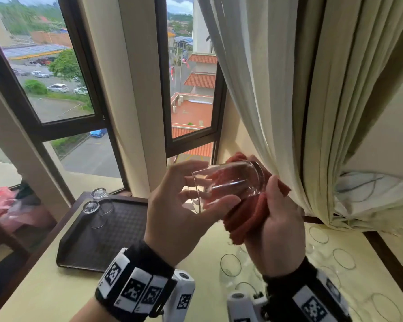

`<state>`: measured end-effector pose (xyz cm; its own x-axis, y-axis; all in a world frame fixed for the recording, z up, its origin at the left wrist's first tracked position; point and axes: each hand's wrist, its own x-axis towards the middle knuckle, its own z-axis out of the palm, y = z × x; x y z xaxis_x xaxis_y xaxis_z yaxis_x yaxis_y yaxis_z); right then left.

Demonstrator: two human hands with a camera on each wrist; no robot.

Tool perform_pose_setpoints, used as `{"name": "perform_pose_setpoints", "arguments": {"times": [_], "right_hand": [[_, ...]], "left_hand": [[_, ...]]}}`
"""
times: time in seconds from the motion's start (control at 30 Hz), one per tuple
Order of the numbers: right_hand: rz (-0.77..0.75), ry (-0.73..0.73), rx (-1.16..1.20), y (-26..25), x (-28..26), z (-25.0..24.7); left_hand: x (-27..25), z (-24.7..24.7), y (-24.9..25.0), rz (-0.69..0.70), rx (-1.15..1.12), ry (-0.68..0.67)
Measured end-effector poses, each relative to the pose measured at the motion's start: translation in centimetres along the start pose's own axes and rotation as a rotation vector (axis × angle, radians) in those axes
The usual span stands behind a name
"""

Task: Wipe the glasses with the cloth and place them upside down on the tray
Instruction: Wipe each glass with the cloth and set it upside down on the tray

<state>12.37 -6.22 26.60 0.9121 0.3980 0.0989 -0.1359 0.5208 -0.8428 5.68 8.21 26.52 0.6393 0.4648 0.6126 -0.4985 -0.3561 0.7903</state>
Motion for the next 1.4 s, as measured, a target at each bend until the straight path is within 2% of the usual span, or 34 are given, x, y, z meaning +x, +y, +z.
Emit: {"name": "perform_pose_setpoints", "arguments": {"times": [0.1,0.2,0.33,0.4,0.47,0.53,0.63,0.7,0.77,0.87,0.93,1.07,1.13,1.23,1.33,1.4], "right_hand": [[-0.209,0.020,-0.226,1.2,-1.2,0.5],[-0.434,-0.049,-0.501,1.6,-1.0,0.1],[-0.660,-0.175,-0.804,0.2,0.5,-0.9],[-0.728,-0.238,-0.914,-0.9,1.4,-1.3],[-0.668,-0.274,-0.921,-1.8,2.4,-1.6],[-0.462,-0.260,-0.773,-2.4,3.0,-1.1],[-0.113,-0.142,-0.431,-2.5,3.2,-1.0],[0.013,-0.068,-0.243,-1.8,2.9,-1.1],[0.077,0.028,-0.091,-0.5,2.5,-0.9],[0.055,0.156,-0.059,1.5,1.5,-0.5],[-0.017,0.180,-0.140,2.1,1.2,-0.5],[-0.252,0.067,-0.525,2.3,1.8,-1.6],[-0.286,-0.047,-0.641,2.2,2.2,-1.9],[-0.242,-0.072,-0.731,2.3,2.7,-2.5],[-0.155,0.063,-0.861,3.3,3.3,-3.5],[-0.143,0.164,-0.867,3.6,3.0,-3.8]], "left_hand": [[0.4,0.0,0.0,-0.042,0.029,0.036],[0.6,0.0,0.1,-0.068,0.037,0.055],[0.5,0.0,0.4,-0.080,-0.002,0.019],[0.3,0.0,0.2,-0.055,0.004,-0.015],[0.0,0.1,0.0,-0.043,0.021,-0.034],[-0.2,0.1,-0.2,-0.053,0.030,-0.034],[-0.5,0.1,-0.8,-0.067,0.028,-0.043],[-0.5,0.2,-1.4,-0.101,0.007,-0.036],[-0.4,0.4,-2.1,-0.167,-0.036,0.004],[-0.2,0.8,-2.7,-0.285,-0.037,0.034],[-0.1,0.9,-3.2,-0.401,-0.022,-0.035],[-0.5,1.2,-3.7,-0.559,0.081,-0.277],[-0.6,1.4,-3.8,-0.634,0.100,-0.335],[-0.6,1.2,-4.2,-0.780,-0.067,-0.339],[-0.5,0.8,-4.8,-0.889,-0.292,-0.268],[-0.1,0.4,-4.9,-0.957,-0.483,-0.192]]}}
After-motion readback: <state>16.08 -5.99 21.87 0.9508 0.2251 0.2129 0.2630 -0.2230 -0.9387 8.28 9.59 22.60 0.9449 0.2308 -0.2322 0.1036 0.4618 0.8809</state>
